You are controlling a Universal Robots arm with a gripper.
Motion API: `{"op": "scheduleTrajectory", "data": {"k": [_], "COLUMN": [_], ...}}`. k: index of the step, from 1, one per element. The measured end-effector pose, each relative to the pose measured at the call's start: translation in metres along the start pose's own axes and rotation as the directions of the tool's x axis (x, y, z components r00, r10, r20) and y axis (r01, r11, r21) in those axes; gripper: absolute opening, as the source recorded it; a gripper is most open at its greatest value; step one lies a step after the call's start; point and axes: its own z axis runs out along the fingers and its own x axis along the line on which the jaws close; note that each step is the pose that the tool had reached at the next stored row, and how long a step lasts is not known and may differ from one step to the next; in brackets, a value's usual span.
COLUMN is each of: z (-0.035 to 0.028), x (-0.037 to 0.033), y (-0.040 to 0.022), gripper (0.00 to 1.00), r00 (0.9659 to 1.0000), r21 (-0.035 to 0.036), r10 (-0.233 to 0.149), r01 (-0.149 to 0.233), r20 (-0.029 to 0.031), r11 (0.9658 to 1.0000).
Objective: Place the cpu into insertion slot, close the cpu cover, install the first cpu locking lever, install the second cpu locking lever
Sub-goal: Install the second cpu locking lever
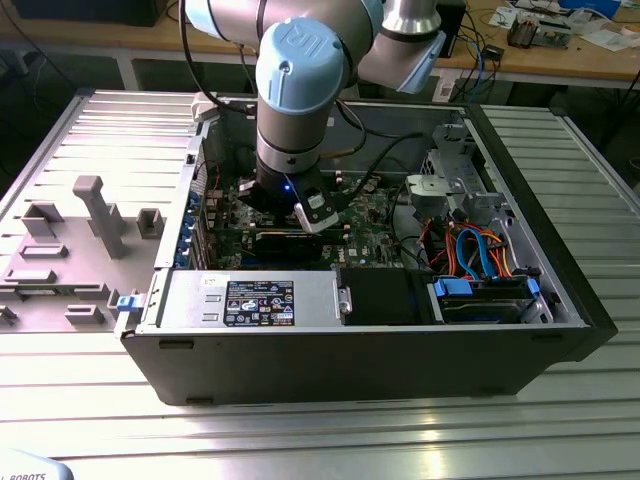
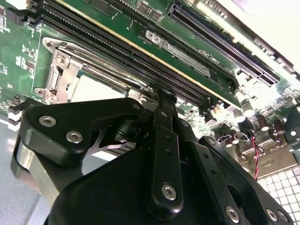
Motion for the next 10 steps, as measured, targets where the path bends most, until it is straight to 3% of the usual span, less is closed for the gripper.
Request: {"op": "scheduleTrajectory", "data": {"k": [10], "z": [-0.0027], "x": [0.0013], "y": [0.0009], "gripper": [0.11], "r00": [1.0], "r21": [0.0017], "r10": [0.0], "r01": [0.0], "r20": [0.0002], "r11": [1.0]}}
